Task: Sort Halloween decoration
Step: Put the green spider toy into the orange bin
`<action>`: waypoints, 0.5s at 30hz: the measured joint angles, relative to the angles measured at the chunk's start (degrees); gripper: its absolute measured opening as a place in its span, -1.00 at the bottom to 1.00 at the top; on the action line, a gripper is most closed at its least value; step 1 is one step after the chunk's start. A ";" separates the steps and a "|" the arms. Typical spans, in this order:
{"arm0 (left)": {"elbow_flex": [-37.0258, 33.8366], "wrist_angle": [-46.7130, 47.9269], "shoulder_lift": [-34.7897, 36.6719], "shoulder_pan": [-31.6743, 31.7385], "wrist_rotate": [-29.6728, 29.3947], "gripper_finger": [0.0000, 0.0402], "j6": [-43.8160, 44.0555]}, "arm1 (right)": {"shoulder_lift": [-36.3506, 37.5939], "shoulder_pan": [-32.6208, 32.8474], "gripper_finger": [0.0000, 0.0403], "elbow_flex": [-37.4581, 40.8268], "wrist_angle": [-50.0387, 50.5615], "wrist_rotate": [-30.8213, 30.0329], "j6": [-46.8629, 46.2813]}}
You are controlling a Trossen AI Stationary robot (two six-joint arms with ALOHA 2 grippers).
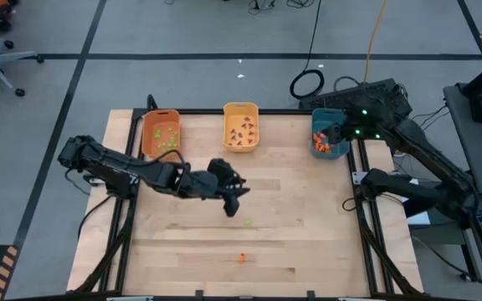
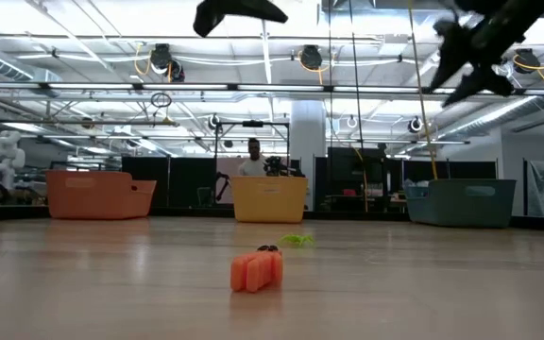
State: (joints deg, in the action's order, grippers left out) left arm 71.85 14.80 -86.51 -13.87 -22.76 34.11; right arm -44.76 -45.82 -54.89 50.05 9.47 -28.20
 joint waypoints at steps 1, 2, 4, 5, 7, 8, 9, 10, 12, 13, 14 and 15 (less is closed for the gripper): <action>0.00 0.03 0.01 -0.85 0.00 -0.23 0.00 | 1.17 0.90 -0.09 0.00 -1.31 1.51 0.20; 0.00 0.16 0.01 -1.67 0.00 -0.23 0.00 | 2.16 1.83 -0.10 0.00 -2.56 2.66 0.18; 0.00 1.06 0.01 -3.04 0.00 -0.23 0.02 | 3.50 3.76 -0.11 0.00 -5.27 4.03 -0.84; 0.00 1.25 0.01 -3.69 0.00 -0.23 0.04 | 3.88 4.75 -0.11 0.00 -6.49 4.15 -1.40; 0.00 1.25 0.01 -4.69 0.00 -0.23 0.06 | 4.25 6.67 -0.11 0.00 -8.58 4.17 -2.63; 0.00 1.25 0.01 -5.11 0.00 -0.23 0.09 | 4.27 7.73 -0.11 0.00 -9.48 4.18 -2.78; 0.00 1.32 0.01 -5.51 0.00 -0.23 0.29 | 4.24 8.79 -0.11 0.00 -10.11 4.18 -2.79; 0.00 1.48 0.01 -5.86 0.00 -0.23 1.25 | 4.19 9.91 -0.11 0.00 -10.53 4.18 -2.75; 0.00 2.51 0.01 -6.36 0.00 -0.23 5.06 | 3.88 12.09 -0.11 0.00 -11.47 4.18 -2.60; 0.00 3.50 0.01 -6.56 0.02 -0.23 7.51 | 3.72 13.08 -0.11 0.00 -11.95 4.18 -2.59; 0.00 4.76 -0.01 -6.58 0.03 -0.23 10.21 | 3.54 14.02 -0.11 0.00 -12.18 4.18 -2.62; 0.00 6.25 -0.01 -6.56 0.04 -0.23 12.67 | 3.35 14.96 -0.11 0.00 -12.30 4.18 -2.63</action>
State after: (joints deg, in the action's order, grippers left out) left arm 71.85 21.06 -86.52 -20.43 -22.72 46.78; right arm -41.42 -30.86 -54.89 37.76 13.65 -30.83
